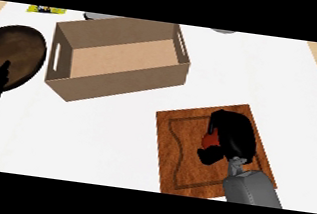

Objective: Pick the bell pepper from the cutting board and place it in the cardboard box

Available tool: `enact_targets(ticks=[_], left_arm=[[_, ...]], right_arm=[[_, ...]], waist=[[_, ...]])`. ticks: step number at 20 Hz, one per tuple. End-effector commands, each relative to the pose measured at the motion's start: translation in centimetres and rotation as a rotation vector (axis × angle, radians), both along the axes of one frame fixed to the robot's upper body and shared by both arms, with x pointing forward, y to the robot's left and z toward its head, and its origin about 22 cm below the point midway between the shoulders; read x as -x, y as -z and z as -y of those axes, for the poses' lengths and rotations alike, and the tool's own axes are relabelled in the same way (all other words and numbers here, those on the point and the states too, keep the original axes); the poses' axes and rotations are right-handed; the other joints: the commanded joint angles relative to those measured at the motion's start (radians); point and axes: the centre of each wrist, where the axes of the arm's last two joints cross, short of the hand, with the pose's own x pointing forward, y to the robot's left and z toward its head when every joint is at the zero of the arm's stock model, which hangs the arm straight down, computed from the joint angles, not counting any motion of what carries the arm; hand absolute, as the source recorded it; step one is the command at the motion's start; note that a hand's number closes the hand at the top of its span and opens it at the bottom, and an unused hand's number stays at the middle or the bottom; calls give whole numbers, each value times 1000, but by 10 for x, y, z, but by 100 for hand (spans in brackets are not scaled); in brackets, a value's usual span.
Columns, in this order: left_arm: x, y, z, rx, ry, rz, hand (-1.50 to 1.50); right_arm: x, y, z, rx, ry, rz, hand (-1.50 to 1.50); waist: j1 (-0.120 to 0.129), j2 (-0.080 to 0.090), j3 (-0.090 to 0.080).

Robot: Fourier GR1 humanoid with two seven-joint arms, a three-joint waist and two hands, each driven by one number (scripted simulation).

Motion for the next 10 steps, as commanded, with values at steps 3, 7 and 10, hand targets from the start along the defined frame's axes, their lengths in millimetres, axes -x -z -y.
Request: enact_targets(ticks=[3, 7, 10], left_arm=[[2, -3, 6, -4, 31, 6, 0], [0, -8, -8, -1, 43, 10, 0], [2, -4, 10, 21, 67, -2, 0]], right_arm=[[22, -46, -36, 65, 353, 199, 150], [35, -91, -68, 54, 318, 450, 150], [27, -121, -102, 69, 249, 521, 150]], waist=[[33, 0, 2], [42, 9, 3], [65, 12, 3]])
